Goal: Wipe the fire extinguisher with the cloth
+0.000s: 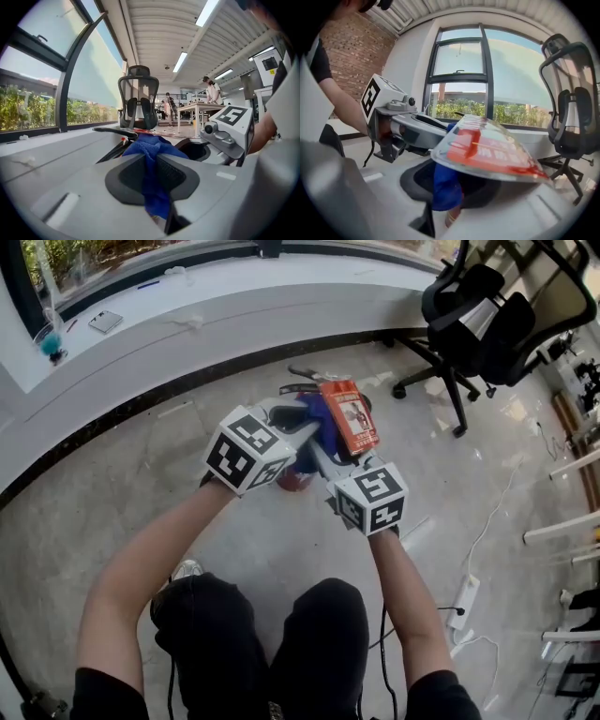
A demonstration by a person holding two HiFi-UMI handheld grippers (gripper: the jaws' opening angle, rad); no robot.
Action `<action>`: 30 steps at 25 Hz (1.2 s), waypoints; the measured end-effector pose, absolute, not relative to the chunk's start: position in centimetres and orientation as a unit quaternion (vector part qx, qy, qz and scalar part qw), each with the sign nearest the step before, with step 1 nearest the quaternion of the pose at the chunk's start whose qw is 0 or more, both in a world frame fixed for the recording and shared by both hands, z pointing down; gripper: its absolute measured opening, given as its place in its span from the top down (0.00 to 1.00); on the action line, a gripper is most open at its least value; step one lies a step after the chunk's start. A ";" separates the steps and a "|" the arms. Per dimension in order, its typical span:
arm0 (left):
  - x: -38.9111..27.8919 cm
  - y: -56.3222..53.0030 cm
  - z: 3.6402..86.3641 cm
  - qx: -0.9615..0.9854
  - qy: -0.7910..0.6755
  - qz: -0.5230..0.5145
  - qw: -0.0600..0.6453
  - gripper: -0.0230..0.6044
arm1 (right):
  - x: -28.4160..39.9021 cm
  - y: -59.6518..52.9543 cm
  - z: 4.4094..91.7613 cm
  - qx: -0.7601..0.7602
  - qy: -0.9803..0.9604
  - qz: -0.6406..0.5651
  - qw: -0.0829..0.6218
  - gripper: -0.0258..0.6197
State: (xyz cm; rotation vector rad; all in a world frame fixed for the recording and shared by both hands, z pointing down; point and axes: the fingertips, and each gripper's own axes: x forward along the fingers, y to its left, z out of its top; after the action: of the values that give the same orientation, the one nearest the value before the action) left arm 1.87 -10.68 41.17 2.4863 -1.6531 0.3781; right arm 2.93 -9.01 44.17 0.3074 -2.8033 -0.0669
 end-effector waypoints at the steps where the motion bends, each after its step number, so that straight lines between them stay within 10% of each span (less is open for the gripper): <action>1: 1.6 -11.2 40.7 0.817 -0.560 0.123 0.061 0.86 | 3.1 -9.1 43.6 0.111 -0.982 -0.019 0.151 0.80; 30: -1.2 -10.1 64.0 0.751 -0.592 0.198 0.215 0.88 | 10.6 -7.6 55.2 0.127 -0.959 0.051 0.247 0.73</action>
State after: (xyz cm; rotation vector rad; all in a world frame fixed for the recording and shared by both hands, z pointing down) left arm -1.15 -10.08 64.00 2.0814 -1.6424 0.5497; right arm 10.63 -7.63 55.25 0.3460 -2.6162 0.1401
